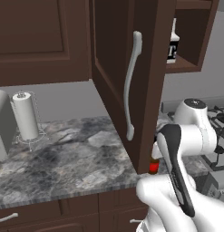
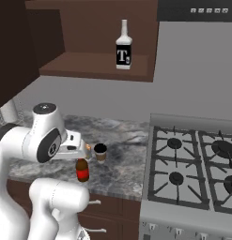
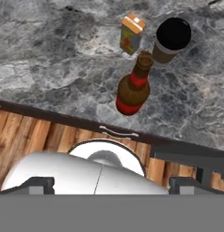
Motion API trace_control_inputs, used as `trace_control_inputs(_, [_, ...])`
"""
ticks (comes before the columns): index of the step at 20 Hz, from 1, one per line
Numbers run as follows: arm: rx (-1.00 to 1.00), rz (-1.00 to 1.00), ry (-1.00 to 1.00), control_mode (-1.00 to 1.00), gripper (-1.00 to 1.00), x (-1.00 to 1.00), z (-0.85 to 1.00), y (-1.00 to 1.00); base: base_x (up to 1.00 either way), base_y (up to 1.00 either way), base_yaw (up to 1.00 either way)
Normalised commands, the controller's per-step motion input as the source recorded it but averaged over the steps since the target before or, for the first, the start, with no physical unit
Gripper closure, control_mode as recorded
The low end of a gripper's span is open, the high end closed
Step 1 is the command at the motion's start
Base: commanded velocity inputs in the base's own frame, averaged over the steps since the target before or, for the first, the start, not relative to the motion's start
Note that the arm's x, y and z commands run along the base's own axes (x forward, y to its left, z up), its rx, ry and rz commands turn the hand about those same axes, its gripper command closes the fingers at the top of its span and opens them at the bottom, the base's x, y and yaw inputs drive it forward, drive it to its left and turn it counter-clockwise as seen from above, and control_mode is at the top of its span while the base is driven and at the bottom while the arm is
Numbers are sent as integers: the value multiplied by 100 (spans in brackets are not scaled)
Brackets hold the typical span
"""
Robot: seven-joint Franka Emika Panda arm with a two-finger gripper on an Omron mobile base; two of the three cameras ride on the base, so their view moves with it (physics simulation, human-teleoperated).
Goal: Sort all alcoholic drinks to one cabinet, and non-alcoholic drinks to the other.
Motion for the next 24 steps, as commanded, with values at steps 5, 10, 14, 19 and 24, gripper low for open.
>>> trace_control_inputs(5, [-1, 0, -5, -100, -100, 12, -28, 0, 0, 0, 0])
trace_control_inputs(10, [0, 0, -7, -100, -100, 12, -30, 0, 0, 0, 0])
trace_control_inputs(14, [-1, 0, -7, -100, -100, 12, -29, 0, 0, 0, 0])
trace_control_inputs(19, [-1, 0, -8, -100, -100, 10, -27, 0, 0, 0, 0])
trace_control_inputs(24, [-1, 0, -7, -100, -100, 9, -25, 0, 0, 0, 0])
